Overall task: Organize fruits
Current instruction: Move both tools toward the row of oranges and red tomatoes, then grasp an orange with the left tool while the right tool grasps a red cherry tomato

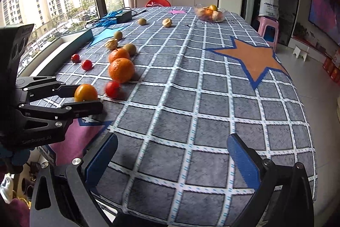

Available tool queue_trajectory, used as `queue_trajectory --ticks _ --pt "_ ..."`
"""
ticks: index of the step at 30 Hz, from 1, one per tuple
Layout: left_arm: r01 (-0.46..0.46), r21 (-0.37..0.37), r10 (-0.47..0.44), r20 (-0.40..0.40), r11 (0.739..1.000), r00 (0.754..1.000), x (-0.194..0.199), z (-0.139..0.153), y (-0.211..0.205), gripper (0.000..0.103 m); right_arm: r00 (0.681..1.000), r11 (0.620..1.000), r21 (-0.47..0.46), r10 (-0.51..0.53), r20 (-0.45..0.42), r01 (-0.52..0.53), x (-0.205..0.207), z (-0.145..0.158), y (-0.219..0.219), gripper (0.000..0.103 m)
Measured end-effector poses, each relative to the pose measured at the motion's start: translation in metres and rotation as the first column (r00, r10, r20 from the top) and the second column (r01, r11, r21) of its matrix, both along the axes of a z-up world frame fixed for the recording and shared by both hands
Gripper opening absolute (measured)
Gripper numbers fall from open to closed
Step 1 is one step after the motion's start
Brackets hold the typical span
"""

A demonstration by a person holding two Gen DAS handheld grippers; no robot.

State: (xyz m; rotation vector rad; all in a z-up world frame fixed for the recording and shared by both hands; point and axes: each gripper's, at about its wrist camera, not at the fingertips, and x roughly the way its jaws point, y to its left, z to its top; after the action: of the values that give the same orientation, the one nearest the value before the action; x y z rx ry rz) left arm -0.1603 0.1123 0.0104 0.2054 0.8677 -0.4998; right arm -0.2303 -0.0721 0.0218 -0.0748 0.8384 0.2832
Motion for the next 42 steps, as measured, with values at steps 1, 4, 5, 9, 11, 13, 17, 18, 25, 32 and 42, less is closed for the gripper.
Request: queue_trajectory --ticks 1,4,5,9,11,13,17,18,25,32,42 --pt "-0.004 -0.004 0.004 0.000 1.000 1.000 0.000 0.000 0.003 0.042 1.000 1.000 0.001 0.007 -0.002 -0.007 0.002 0.000 0.004 0.103" --pt "-0.022 -0.004 0.022 0.000 1.000 1.000 -0.001 0.001 0.011 0.041 1.000 1.000 0.010 0.020 -0.011 -0.019 0.009 0.000 0.013 0.103" --pt "-0.028 -0.003 0.028 0.000 1.000 1.000 -0.001 0.001 0.014 0.041 1.000 1.000 0.018 0.022 -0.016 -0.022 0.013 0.000 0.017 0.103" --pt "-0.066 0.006 0.066 0.005 0.998 0.998 -0.004 0.001 0.033 0.040 0.999 0.999 0.036 0.028 -0.031 -0.027 0.027 0.000 0.033 0.103" --pt "-0.090 0.008 0.090 0.008 0.996 0.996 -0.005 0.001 0.042 0.040 0.999 0.999 0.040 0.037 -0.035 -0.036 0.033 0.001 0.043 0.103" --pt "-0.117 0.004 0.117 0.009 0.993 0.993 -0.007 0.001 0.052 0.040 0.998 0.998 0.040 0.053 -0.036 -0.052 0.041 0.002 0.056 0.103" --pt "-0.156 -0.016 0.156 0.003 0.988 0.988 -0.005 0.002 0.068 0.040 0.996 0.998 0.024 0.063 -0.061 -0.062 0.054 -0.003 0.079 0.098" --pt "-0.161 -0.022 0.161 0.001 0.987 0.987 -0.004 0.002 0.071 0.040 0.996 0.998 0.013 0.062 -0.066 -0.061 0.056 -0.004 0.082 0.090" --pt "-0.173 -0.061 0.173 -0.003 0.983 0.985 0.000 0.001 0.079 0.034 0.998 0.999 0.043 0.035 -0.055 -0.032 0.054 0.002 0.074 0.026" --pt "-0.164 -0.076 0.164 0.001 0.984 0.986 0.002 0.002 0.076 0.028 0.997 0.999 0.040 0.035 -0.064 -0.033 0.050 0.004 0.070 0.026" --pt "-0.138 -0.098 0.145 0.069 0.986 0.987 0.001 0.020 0.068 0.079 0.997 0.998 0.055 0.034 -0.070 -0.030 0.049 0.001 0.067 0.026"
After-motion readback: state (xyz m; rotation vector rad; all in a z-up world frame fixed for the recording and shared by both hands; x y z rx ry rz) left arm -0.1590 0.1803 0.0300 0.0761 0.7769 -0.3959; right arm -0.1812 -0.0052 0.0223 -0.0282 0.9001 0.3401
